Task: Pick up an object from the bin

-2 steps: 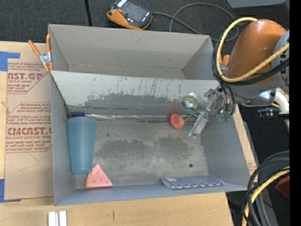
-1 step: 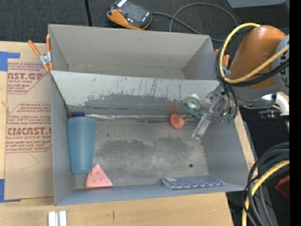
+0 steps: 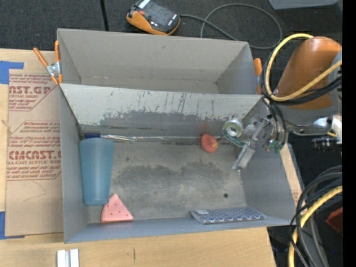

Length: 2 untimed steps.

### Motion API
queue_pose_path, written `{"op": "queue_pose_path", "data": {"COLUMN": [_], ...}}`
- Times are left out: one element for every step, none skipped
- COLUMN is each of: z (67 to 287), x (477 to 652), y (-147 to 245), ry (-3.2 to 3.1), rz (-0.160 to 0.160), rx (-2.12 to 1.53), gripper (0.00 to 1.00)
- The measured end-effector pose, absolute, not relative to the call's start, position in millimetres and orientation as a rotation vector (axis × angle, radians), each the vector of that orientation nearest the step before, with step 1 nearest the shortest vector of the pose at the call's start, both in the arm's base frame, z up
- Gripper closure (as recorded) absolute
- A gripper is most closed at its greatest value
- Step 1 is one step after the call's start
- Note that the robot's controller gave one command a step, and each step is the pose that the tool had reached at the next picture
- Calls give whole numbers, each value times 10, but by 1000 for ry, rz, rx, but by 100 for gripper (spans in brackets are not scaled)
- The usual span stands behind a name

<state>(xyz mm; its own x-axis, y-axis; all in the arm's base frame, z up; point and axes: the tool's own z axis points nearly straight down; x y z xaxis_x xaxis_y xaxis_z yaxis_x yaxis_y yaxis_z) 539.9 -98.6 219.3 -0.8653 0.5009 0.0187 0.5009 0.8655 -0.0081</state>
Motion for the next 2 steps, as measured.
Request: {"op": "queue_pose_path", "data": {"z": [2439,2149], "x": [5525,5495], "y": [-1072,-1238], "ry": [-3043,-2996], "rz": [0,4], "rx": [-833,-908], "gripper": [0,0]}}
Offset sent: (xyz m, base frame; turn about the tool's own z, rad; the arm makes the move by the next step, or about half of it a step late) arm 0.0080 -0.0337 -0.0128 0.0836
